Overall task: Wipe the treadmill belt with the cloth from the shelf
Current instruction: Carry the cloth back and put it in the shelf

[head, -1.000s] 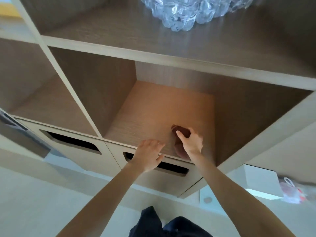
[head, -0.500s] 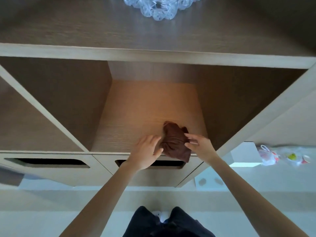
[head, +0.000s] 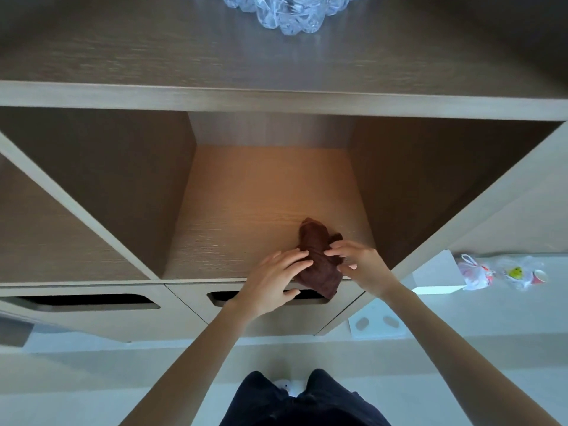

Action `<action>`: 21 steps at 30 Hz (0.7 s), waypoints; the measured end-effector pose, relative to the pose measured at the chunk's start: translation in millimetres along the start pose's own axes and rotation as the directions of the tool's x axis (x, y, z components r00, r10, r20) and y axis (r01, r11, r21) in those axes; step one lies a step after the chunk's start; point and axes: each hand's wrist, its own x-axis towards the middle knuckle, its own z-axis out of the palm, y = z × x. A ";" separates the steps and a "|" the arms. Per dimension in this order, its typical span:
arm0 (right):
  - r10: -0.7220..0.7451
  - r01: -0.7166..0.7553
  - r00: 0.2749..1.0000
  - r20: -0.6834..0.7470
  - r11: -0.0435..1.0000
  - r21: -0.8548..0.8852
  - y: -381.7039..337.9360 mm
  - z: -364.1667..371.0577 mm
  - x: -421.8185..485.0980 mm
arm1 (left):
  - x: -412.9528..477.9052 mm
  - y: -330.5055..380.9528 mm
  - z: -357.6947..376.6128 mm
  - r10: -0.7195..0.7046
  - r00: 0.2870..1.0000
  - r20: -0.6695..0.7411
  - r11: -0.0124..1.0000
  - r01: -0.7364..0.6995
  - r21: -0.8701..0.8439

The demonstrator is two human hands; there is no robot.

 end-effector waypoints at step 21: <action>0.033 -0.017 0.968 -0.248 0.998 0.068 -39.2 6.3 -5.1 | 28.3 1.8 -56.2 -0.099 0.944 -0.315 0.964 0.012 -0.267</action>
